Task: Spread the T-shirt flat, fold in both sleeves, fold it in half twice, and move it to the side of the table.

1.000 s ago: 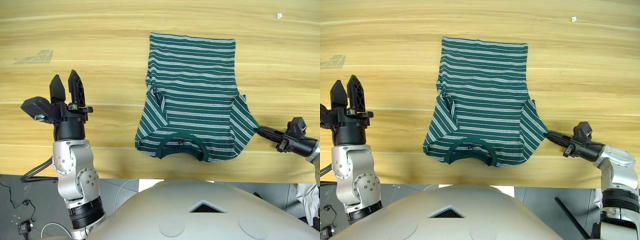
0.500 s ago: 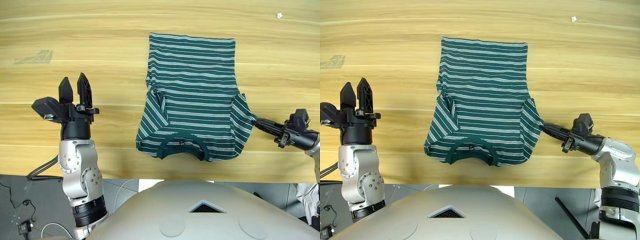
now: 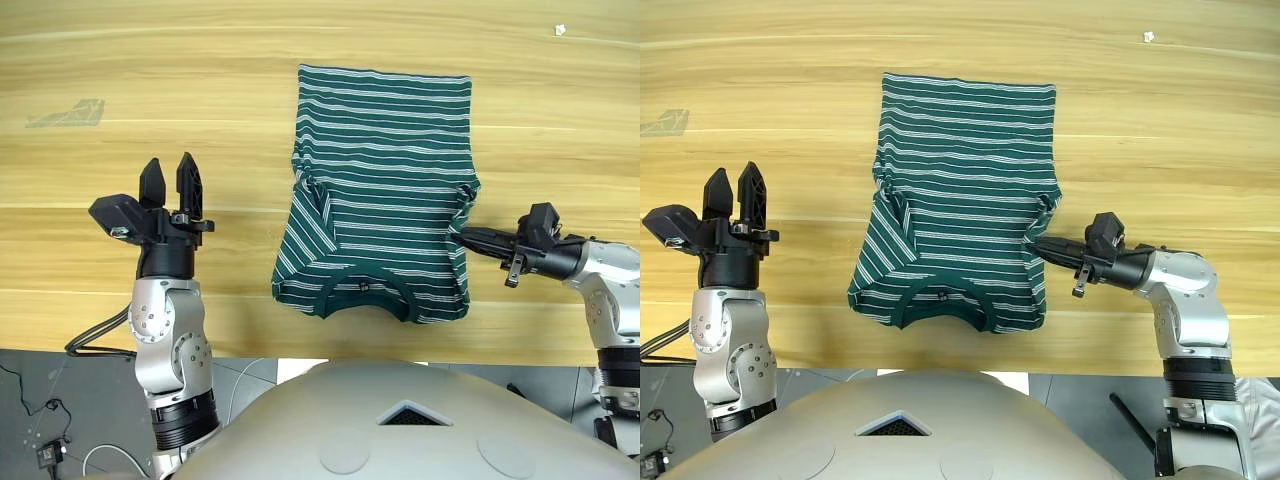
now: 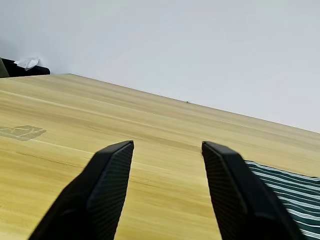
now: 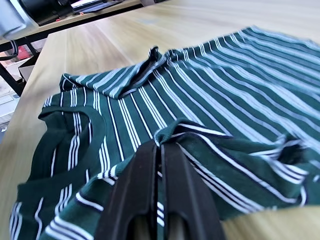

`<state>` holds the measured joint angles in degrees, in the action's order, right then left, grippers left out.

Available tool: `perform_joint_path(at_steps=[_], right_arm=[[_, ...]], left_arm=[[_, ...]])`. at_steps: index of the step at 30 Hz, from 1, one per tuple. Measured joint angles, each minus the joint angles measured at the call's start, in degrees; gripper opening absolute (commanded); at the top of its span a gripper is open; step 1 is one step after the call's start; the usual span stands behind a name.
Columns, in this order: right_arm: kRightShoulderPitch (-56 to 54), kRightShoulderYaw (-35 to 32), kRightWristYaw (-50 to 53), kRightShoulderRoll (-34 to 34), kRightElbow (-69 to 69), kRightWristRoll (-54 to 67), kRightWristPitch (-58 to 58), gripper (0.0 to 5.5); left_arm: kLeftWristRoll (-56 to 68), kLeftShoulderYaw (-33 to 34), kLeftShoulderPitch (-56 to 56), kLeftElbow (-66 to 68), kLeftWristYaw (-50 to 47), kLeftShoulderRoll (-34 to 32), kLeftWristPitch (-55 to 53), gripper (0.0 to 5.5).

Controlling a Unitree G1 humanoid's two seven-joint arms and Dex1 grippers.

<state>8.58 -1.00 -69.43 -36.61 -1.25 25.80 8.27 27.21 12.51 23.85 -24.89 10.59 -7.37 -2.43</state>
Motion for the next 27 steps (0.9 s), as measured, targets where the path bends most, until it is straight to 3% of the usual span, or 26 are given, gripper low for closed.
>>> perform_joint_path(at_steps=[9,24,27], right_arm=[[-1.6,3.94,1.17,1.06,1.73,-3.58,-0.06,0.02],[0.46,4.01,-0.84,1.15,-1.55,0.93,3.52,2.7],[0.16,1.77,1.82,3.33,-1.27,1.42,1.76,2.84]], left_arm=[[-0.04,-0.99,0.07,0.22,1.13,0.91,0.0,2.56],[-1.31,-1.38,0.1,0.53,1.32,1.0,0.01,2.56],[-5.49,-2.19,0.0,0.69,1.79,-0.36,0.27,2.56]])
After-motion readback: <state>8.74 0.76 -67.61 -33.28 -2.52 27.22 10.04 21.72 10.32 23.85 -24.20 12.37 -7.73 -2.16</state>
